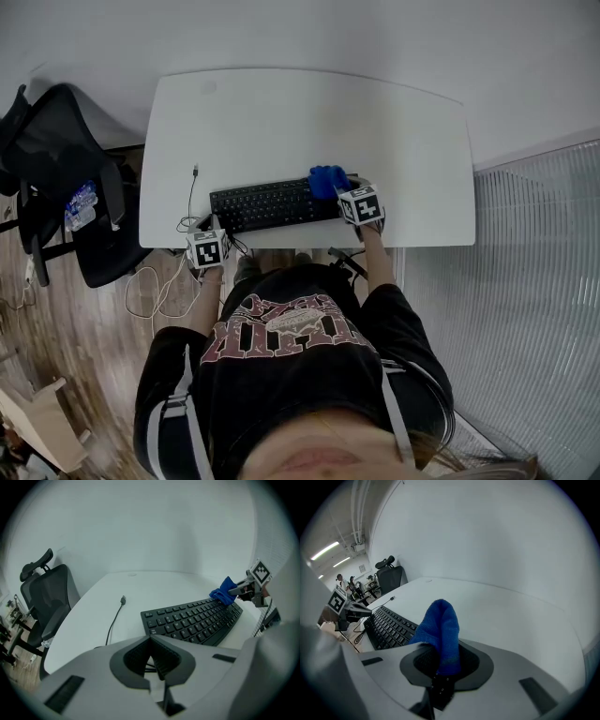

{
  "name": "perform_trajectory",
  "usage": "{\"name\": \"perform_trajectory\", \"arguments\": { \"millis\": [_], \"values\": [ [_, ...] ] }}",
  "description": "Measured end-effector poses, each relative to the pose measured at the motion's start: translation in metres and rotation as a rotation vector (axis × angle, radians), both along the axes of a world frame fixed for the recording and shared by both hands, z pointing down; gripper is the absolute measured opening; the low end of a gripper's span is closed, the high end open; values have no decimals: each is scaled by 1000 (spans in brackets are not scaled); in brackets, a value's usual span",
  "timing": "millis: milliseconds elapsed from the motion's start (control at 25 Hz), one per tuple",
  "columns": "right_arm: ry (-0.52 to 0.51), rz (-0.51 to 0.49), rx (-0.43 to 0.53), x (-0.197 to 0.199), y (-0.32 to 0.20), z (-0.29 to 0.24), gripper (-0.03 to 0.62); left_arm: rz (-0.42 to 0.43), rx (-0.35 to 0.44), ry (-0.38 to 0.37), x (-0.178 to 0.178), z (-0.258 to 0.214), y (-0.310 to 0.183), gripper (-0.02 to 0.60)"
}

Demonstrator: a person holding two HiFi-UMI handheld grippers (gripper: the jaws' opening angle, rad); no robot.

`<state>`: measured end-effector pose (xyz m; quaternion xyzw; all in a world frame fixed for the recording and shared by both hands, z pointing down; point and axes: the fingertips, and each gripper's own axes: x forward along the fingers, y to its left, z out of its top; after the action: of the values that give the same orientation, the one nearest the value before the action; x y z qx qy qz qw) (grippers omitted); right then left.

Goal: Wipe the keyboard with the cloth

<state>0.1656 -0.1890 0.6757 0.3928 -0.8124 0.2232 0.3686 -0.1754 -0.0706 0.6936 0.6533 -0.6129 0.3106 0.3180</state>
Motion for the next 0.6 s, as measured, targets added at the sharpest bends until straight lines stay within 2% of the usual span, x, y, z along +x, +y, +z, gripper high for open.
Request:
{"name": "perform_trajectory", "arguments": {
  "millis": [600],
  "values": [
    [36, 161, -18, 81, 6, 3, 64, -7, 0, 9, 0, -2, 2, 35]
  ]
}}
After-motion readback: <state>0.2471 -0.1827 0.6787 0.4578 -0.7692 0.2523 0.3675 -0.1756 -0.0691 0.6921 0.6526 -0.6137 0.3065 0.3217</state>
